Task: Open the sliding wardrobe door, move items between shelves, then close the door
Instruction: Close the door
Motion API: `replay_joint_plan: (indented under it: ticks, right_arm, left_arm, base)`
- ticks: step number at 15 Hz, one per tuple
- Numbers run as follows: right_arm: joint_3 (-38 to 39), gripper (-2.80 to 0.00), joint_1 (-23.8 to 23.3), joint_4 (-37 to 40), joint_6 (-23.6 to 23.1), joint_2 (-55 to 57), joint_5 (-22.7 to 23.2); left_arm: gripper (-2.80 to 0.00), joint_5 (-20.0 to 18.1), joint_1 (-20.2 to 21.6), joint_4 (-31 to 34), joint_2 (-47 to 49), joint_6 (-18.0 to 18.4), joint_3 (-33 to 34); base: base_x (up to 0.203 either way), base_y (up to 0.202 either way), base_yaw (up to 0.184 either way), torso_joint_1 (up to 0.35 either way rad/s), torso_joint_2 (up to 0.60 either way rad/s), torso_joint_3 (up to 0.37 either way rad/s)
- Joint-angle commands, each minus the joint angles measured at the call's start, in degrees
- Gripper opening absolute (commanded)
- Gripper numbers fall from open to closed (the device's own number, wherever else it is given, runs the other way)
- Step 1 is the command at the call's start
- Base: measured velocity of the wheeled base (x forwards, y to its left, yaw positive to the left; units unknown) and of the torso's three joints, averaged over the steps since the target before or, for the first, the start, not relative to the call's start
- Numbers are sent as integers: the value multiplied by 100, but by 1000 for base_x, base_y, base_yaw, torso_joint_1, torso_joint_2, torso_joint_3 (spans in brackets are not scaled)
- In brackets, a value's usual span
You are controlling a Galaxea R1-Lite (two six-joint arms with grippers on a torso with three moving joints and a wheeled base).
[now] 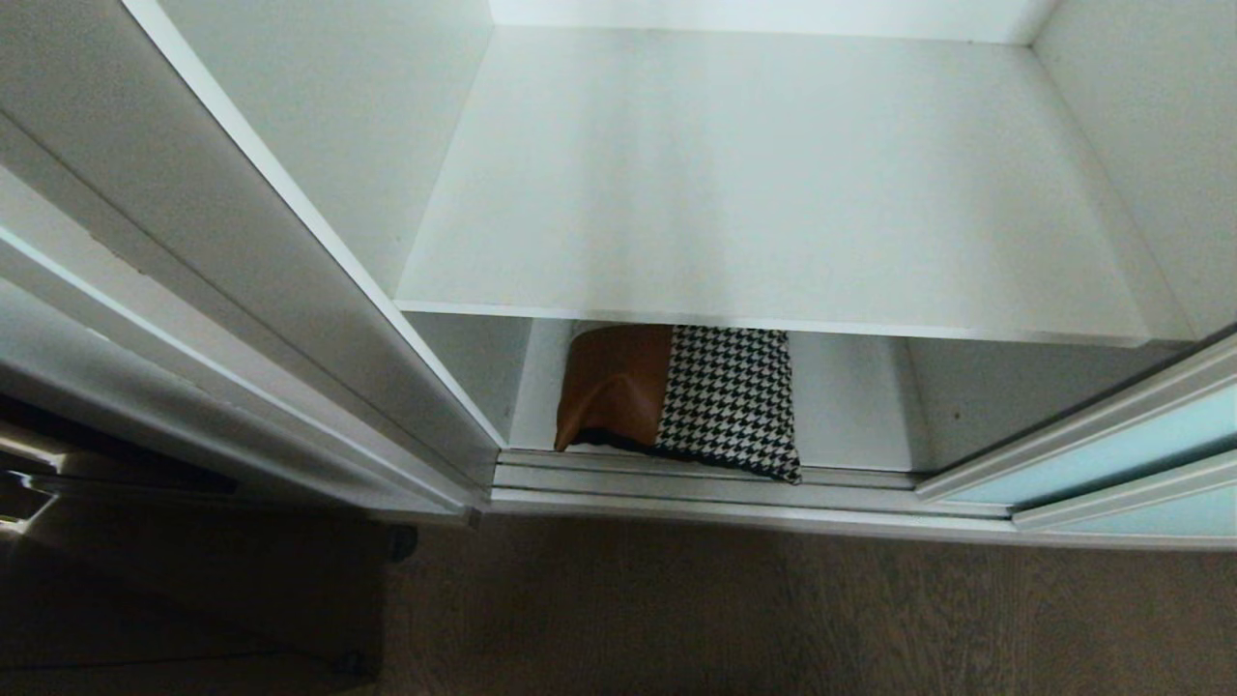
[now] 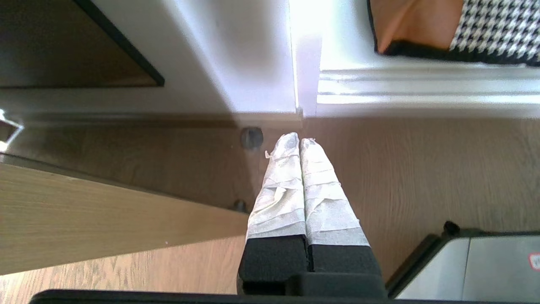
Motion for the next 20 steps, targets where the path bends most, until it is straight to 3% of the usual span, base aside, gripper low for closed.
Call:
replay_joint_plan:
  ticks: [1,4,8,12,18,20]
  right_arm:
    - [-3,-280,3,4,-14,16,8]
    - [-22,-280,3,-31,-32,16,-1]
    - [-107,-280,3,-57,-24,17,-27]
    - [-84,-280,-14,-97,-78,-31,-65]
    - [567,-280,-336,-639,-706,-1242,-180]
    - [937,-280,-339,-1146,-805,-1525,-273]
  left_arm:
    - [-280,0,-2,-7,-690,5,14]
    - [-280,0,-2,-7,-1393,5,14]
    - [-280,0,-2,-7,-251,5,13]
    - [-280,0,-2,-7,-165,5,14]
    - [-280,0,-2,-7,-165,5,13]
    - [-280,0,-2,-7,-165,5,14]
  base:
    - [0,0,0,0,0,0]
    - [0,0,0,0,0,0]
    - [0,0,0,0,0,0]
    - [0,0,0,0,0,0]
    - [0,0,0,0,0,0]
    - [0,0,0,0,0,0]
